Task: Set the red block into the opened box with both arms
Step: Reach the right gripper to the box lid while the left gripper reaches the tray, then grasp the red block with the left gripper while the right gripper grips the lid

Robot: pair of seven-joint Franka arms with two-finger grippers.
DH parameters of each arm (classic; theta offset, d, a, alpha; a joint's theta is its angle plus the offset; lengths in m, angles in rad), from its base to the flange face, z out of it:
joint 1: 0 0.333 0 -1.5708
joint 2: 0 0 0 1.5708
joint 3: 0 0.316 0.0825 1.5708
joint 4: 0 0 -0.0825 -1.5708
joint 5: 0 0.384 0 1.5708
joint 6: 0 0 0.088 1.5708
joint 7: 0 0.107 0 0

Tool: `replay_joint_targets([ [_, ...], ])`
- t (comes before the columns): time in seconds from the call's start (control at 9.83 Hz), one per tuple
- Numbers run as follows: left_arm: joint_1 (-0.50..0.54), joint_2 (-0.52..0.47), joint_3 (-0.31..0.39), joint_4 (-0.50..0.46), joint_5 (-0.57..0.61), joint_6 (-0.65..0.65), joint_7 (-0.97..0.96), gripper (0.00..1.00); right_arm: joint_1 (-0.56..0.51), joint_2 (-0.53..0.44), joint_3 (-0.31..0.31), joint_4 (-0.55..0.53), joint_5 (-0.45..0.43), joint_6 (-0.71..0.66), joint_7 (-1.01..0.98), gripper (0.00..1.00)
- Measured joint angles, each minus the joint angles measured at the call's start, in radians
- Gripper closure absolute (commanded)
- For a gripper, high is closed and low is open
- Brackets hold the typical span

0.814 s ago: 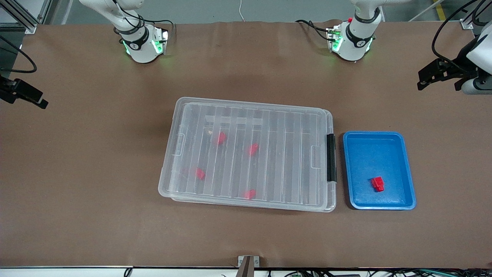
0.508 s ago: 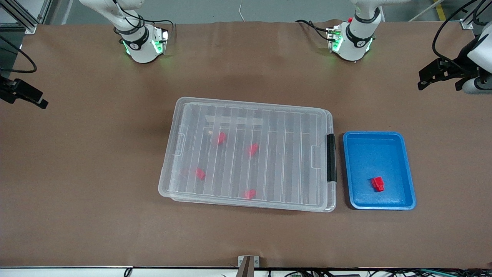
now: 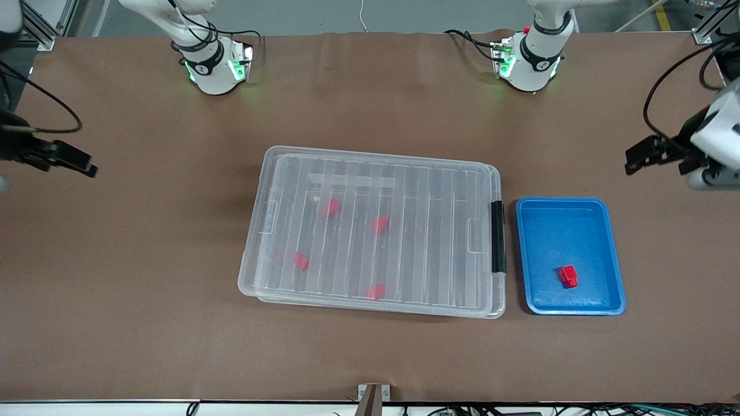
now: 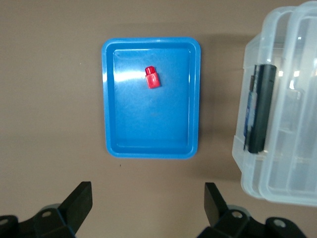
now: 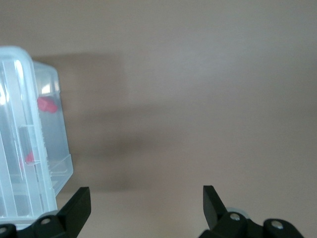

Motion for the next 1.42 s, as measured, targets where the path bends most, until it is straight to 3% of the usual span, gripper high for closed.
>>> replay_joint_targets([
  [0.31,0.028,0.161,0.004,-0.015,0.002,0.166,0.000,0.00,0.161,0.170,0.021,-0.007,0.000,0.172,0.058,0.00],
  [0.51,0.042,0.252,0.004,-0.042,0.002,0.290,0.000,0.00,0.202,0.237,0.073,-0.011,-0.009,0.222,0.127,0.00],
  [0.92,0.042,0.386,0.004,-0.095,0.002,0.454,-0.001,0.00,0.259,0.251,0.090,-0.142,-0.068,0.367,0.143,0.00],
  [1.22,0.041,0.483,0.004,-0.100,0.007,0.561,-0.058,0.02,0.285,0.263,0.092,-0.178,-0.102,0.396,0.143,0.00],
  [1.42,0.042,0.545,0.004,-0.100,0.020,0.618,-0.074,0.14,0.287,0.266,0.090,-0.201,-0.145,0.400,0.144,0.00],
])
